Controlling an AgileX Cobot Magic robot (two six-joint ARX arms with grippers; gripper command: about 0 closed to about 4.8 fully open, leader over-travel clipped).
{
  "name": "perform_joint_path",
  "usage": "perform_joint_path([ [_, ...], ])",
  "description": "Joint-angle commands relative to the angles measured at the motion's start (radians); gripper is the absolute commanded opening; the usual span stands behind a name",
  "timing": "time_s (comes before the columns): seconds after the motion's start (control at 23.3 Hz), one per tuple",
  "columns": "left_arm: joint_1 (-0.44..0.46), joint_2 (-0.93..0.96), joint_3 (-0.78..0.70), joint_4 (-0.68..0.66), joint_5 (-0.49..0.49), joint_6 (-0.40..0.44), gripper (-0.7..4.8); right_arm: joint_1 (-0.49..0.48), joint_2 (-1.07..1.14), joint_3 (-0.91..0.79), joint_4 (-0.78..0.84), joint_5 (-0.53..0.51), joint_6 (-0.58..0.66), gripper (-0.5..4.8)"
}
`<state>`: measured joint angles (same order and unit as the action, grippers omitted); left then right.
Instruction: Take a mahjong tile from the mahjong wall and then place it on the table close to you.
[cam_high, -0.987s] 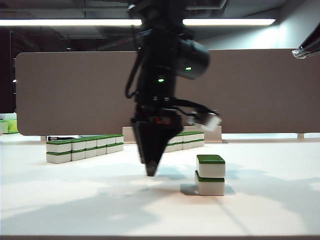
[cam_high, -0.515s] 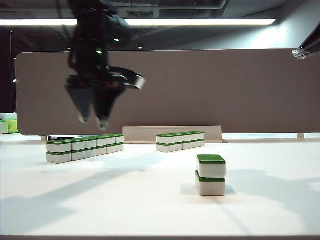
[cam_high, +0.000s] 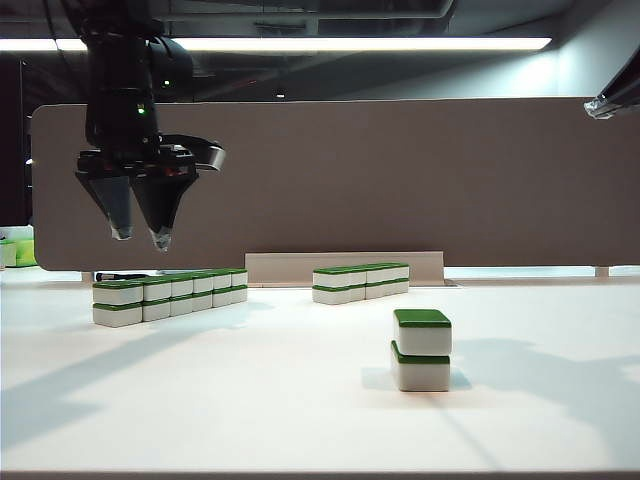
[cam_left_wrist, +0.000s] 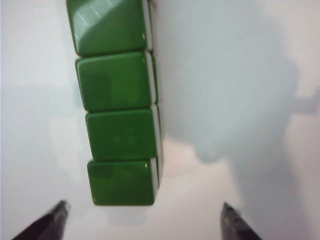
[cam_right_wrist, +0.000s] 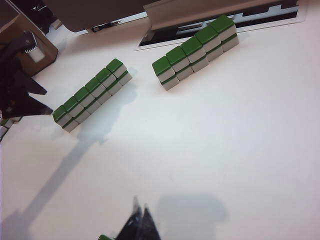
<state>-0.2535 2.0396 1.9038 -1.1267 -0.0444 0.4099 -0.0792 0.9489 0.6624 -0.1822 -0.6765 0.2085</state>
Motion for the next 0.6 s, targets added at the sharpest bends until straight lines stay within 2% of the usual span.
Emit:
perform_joint_path([
  [0.04, 0.025, -0.003, 0.0, 0.044, 0.056, -0.003, 3.94, 0.001, -0.003, 0.007, -0.006, -0.003, -0.003, -0.01],
  [0.21, 0.056, 0.002, -0.001, 0.072, 0.069, -0.003, 3.94, 0.03, -0.003, 0.007, -0.007, -0.048, -0.003, -0.01],
  [0.39, 0.064, 0.043, -0.001, 0.066, 0.072, -0.006, 3.94, 0.138, -0.003, 0.007, -0.008, -0.129, -0.003, -0.01],
  [0.6, 0.064, 0.07, -0.001, 0.052, 0.071, -0.006, 3.95, 0.223, -0.003, 0.007, -0.009, -0.155, -0.003, -0.01],
])
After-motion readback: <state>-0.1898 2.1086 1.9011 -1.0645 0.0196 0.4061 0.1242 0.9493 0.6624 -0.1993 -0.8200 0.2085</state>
